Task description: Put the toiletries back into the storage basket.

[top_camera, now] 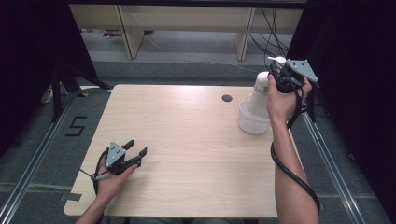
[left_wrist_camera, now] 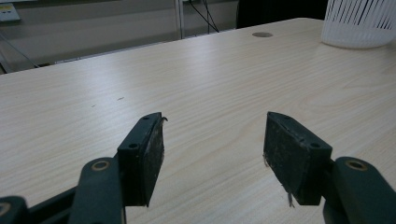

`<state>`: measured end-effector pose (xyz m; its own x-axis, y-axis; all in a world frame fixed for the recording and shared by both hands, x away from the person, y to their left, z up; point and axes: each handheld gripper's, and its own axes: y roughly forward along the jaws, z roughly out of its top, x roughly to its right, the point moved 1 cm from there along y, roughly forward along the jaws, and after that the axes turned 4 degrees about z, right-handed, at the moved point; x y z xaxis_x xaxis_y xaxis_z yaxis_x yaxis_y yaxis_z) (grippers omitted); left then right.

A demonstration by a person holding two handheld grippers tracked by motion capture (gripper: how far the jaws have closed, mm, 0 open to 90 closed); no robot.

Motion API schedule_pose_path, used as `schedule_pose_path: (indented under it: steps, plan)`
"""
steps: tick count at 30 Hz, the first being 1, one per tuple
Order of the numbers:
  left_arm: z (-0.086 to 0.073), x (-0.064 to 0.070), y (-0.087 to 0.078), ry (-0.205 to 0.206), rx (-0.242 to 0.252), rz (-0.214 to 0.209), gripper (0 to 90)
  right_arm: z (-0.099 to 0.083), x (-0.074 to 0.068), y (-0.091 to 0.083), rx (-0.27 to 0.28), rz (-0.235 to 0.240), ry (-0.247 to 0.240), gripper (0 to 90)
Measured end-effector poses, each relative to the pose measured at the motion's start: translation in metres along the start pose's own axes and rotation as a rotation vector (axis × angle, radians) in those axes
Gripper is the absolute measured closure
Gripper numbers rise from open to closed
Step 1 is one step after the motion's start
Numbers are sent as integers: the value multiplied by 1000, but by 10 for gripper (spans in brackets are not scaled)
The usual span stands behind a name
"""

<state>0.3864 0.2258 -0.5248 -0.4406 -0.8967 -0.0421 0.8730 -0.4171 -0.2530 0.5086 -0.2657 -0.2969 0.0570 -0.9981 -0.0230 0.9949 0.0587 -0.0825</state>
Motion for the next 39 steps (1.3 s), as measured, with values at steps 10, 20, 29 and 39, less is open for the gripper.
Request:
schedule_pose_path:
  steps: [10, 20, 29, 39]
  plan:
    - [0, 0, 0, 0, -1, 0, 376, -10, 0, 3, -11, 9, 5, 604]
    - [0, 0, 0, 1, 0, 0, 376, -13, 0, 3, -26, 1, 11, 604]
    - [0, 0, 0, 0, -1, -1, 376, -20, 0, 5, -39, 6, -7, 604]
    - [0, 0, 0, 0, 0, -1, 375, -29, 2, 7, -64, 3, -7, 604]
